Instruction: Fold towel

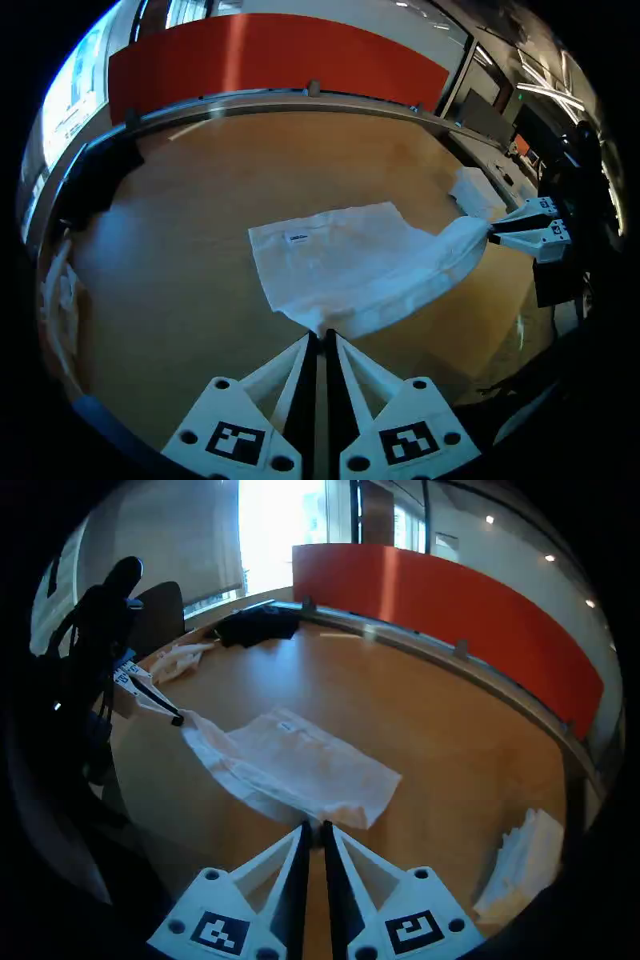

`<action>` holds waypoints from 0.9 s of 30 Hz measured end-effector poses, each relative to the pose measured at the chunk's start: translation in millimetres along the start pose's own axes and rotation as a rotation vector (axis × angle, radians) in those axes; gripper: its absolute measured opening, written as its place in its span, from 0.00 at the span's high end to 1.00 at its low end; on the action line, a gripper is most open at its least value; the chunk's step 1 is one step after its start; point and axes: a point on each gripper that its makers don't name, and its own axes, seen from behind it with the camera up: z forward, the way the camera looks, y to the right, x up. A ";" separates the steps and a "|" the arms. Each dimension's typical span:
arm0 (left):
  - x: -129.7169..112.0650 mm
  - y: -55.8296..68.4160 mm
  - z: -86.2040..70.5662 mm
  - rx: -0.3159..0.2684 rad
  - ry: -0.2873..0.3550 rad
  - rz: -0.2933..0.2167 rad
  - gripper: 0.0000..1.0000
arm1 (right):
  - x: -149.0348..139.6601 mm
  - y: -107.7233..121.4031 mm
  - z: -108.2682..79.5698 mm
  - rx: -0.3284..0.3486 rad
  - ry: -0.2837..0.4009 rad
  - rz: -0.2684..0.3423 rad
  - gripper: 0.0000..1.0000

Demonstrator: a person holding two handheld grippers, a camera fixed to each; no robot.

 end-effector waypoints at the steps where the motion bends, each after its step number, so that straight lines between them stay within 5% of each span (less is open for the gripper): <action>1: 1.1 -0.7 1.4 0.001 0.001 -0.002 0.92 | 0.3 1.0 1.3 -0.001 -0.002 0.000 0.88; 27: 49.7 -33.6 59.4 0.043 0.033 0.007 0.92 | 6.0 49.0 55.0 -0.038 -0.051 0.038 0.88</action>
